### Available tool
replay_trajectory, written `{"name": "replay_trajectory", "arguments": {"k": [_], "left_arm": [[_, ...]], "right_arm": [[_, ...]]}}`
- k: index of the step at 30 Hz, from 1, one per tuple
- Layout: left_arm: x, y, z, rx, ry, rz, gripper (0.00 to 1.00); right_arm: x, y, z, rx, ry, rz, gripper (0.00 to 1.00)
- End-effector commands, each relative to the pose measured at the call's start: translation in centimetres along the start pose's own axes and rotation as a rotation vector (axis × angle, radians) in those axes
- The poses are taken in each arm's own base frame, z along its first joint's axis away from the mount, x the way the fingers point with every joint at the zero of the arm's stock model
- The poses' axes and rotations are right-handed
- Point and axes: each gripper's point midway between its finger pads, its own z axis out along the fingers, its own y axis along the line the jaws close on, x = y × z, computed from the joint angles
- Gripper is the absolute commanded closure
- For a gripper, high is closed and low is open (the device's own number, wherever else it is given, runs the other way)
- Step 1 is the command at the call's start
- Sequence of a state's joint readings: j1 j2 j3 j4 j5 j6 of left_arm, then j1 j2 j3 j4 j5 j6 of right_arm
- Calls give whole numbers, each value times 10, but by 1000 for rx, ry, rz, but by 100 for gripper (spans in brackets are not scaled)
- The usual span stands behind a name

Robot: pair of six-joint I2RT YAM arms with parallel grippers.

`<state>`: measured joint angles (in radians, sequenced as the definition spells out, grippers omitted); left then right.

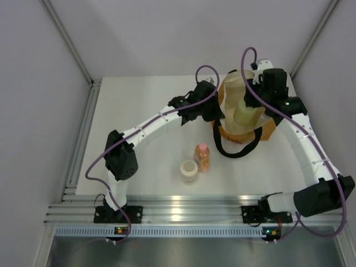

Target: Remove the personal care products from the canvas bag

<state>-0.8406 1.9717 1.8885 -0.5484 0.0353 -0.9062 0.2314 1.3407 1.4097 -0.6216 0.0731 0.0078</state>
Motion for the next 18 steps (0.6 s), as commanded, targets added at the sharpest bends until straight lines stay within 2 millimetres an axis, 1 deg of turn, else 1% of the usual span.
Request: {"name": "replay_trajectory", "arguments": {"k": [1,3,4,6,7,10,12,13,15,16,18], "left_arm": [[-13,-18,-19,45,-44,18,100],[-14,-19,-20,47,-46,18,100],[-14,-19,-19,47,-46,18,100],[-15,-20,-19,48,-49,18,100],[-15,-21,-19,51,-49,17,100],[-16,-22,-19,52,-50,17,100],[-15,-21,-19,51,-49,15,100],[-15,-21,-18,50,-47,14,100],[-14,-21,-17,53,-41,11,100],[-14,-21,-17,53,-41,11,100],[-14,-23,-17,56,-42,10,100]], "right_arm": [[-100,14,-87,-58,-318,-54,100],[-107,19,-103,-72,-333,-71,100],[-112,25,-116,-91,-343,-82,100],[-116,31,-132,-111,-362,-96,100],[-119,39,-144,-138,-374,-105,100],[-126,55,-171,-206,-418,-125,100],[-123,64,-183,-249,-425,-146,100],[-122,72,-189,-278,-431,-161,100],[-119,77,-198,-301,-442,-172,100],[-115,82,-199,-320,-437,-178,100],[-111,85,-206,-339,-443,-180,100]]}}
